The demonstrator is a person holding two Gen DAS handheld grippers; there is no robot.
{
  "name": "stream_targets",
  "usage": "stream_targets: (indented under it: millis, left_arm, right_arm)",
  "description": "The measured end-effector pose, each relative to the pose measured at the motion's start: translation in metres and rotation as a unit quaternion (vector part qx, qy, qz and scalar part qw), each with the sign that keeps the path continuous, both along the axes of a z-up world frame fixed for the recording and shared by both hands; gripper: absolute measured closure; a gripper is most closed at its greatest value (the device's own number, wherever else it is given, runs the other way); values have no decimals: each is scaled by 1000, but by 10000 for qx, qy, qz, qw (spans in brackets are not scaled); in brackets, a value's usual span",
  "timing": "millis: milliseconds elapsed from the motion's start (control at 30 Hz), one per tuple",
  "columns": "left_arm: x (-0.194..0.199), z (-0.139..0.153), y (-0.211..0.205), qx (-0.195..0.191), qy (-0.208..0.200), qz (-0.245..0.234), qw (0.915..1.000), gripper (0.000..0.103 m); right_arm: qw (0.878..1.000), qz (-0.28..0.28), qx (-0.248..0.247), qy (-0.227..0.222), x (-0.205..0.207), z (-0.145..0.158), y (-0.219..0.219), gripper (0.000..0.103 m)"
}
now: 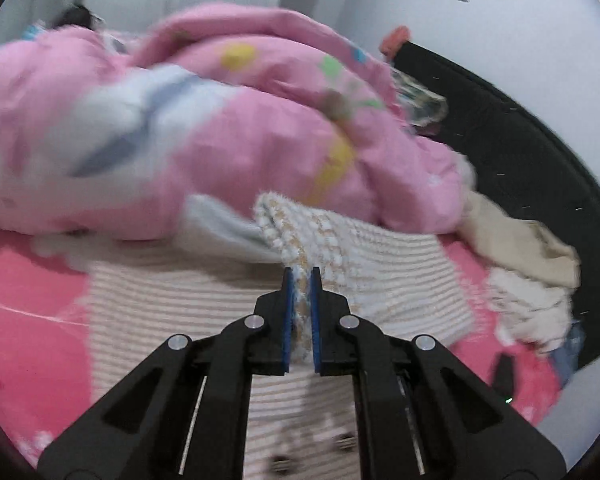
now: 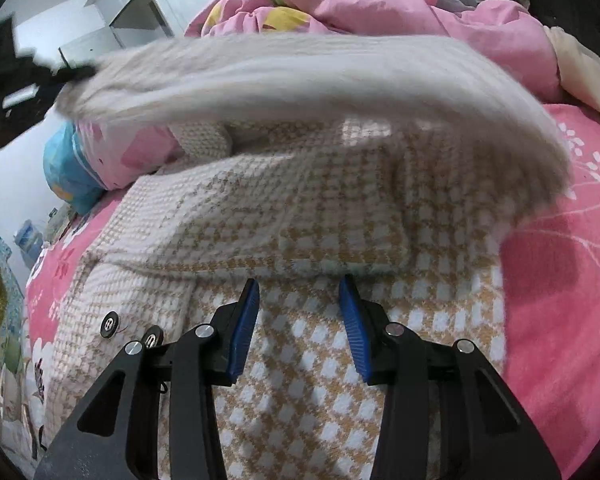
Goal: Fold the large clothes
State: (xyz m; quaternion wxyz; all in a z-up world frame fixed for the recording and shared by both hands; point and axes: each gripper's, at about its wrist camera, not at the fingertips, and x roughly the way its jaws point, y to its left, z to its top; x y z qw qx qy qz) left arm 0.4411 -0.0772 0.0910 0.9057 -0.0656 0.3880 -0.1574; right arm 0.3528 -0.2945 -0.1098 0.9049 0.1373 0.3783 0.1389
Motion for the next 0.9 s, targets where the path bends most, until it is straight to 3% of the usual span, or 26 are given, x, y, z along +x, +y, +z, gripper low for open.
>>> stream_targets:
  millis: [33, 167, 267, 333, 433, 533, 667, 700, 767, 900]
  left_arm:
    - [0, -4, 17, 96, 13, 129, 9999, 96]
    - [8, -70, 76, 330, 533, 705, 9955, 96]
    - [17, -110, 111, 102, 936, 990, 9906, 96]
    - [17, -112, 129, -316, 979, 1038, 9893, 96]
    - [10, -93, 138, -633, 774, 992, 9900, 96]
    - [3, -83, 138, -368, 475, 914, 9940, 96]
    - [20, -132, 141, 170, 1192, 1011, 9876, 89]
    - [22, -141, 146, 77, 1261, 1020, 9867, 88]
    - [14, -133, 153, -99, 979, 1082, 9892, 81]
    - [-1, -101, 164, 109, 323, 1305, 9909, 78]
  right_arm:
    - [10000, 59, 0, 2, -1, 0, 1, 62]
    - [9995, 308, -101, -23, -1, 2, 10, 61]
    - [9991, 351, -214, -45, -2, 3, 15, 61]
    - [9992, 352, -189, -35, -3, 3, 15, 61]
    - [9993, 357, -118, -21, -2, 2, 13, 61]
    - [9993, 362, -114, -3, -1, 2, 13, 61]
    - [9990, 425, 86, 102, 1, 3, 7, 57]
    - [9988, 435, 123, 168, 1, 5, 6, 57]
    - [9986, 431, -10, 295, -4, 13, 3, 57]
    - [9975, 73, -644, 276, -9, 42, -9, 57]
